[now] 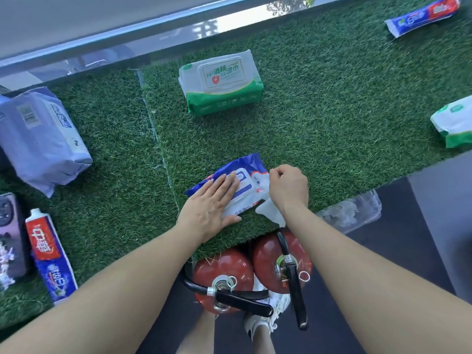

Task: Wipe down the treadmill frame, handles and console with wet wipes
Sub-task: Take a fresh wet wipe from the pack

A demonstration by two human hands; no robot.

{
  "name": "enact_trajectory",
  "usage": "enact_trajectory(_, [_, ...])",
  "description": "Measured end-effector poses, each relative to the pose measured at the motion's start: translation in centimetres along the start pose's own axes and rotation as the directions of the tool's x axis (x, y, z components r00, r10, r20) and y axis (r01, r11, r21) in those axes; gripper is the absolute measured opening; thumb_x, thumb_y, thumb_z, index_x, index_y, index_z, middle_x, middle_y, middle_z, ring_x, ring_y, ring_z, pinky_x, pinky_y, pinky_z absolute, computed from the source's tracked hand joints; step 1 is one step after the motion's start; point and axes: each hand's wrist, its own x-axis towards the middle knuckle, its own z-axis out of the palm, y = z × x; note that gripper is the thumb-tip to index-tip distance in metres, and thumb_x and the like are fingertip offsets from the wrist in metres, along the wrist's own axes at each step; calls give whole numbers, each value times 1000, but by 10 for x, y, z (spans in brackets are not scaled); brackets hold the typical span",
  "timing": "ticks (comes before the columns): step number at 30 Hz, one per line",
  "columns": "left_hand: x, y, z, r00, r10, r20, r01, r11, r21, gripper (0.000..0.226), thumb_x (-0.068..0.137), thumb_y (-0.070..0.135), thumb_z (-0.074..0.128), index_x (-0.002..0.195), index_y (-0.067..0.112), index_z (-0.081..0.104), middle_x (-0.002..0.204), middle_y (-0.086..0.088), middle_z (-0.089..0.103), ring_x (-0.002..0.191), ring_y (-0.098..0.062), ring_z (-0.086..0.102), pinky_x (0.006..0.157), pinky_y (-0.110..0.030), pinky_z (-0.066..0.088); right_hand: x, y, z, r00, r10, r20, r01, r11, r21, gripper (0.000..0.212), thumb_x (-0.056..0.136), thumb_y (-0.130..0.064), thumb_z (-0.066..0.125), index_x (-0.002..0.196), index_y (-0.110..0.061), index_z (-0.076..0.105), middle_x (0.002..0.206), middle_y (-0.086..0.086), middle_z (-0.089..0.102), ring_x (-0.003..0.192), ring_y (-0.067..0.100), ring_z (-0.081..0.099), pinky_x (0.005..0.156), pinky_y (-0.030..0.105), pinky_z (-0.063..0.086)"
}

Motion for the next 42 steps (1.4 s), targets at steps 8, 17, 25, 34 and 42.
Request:
enact_trajectory(8, [3, -5, -4, 994, 91, -54, -84, 990, 114, 71, 94, 57, 11, 150, 15, -5, 156, -6, -10, 146, -19, 0, 115, -33, -5, -2, 6, 7, 1000, 19, -1, -19, 1000, 20, 26, 95, -23, 45, 94, -11, 68, 100, 12, 67, 85, 28, 56, 66, 27, 34])
enact_trajectory(17, [12, 4, 0, 970, 224, -100, -211, 970, 122, 57, 81, 4, 21, 129, -8, 51, 136, -25, 49, 125, -37, 50, 95, -43, 49, -3, 2, 6, 1000, 21, -10, -21, 998, 53, 28, 95, -21, 43, 95, -8, 68, 99, 12, 67, 85, 28, 55, 67, 28, 35])
enact_trajectory(25, [8, 12, -13, 983, 144, 112, -167, 956, 240, 62, 94, 5, 18, 144, -3, -18, 154, -21, -21, 143, -36, -16, 119, -41, 1, -5, -6, 1, 995, 96, 3, -96, 984, 152, 28, 96, -21, 43, 89, -6, 66, 86, 10, 62, 75, 25, 51, 62, 27, 34])
enact_trajectory(34, [-12, 16, -21, 995, -9, 95, 6, 1000, 26, 72, 102, 36, 29, 142, 13, -26, 148, 1, -35, 140, -13, -25, 116, -39, -9, -20, -5, -14, 996, 90, 2, -89, 984, 153, 28, 95, -21, 44, 90, -5, 66, 84, 9, 60, 75, 25, 50, 62, 27, 33])
enact_trajectory(42, [-20, 24, -20, 988, 12, 157, 4, 995, -101, 67, 102, 37, 30, 150, 8, -6, 157, -4, -18, 146, -17, -9, 117, -29, -4, -25, -6, -21, 997, 81, -2, -79, 984, 162, 28, 95, -21, 45, 88, -4, 66, 82, 8, 59, 75, 25, 50, 61, 27, 34])
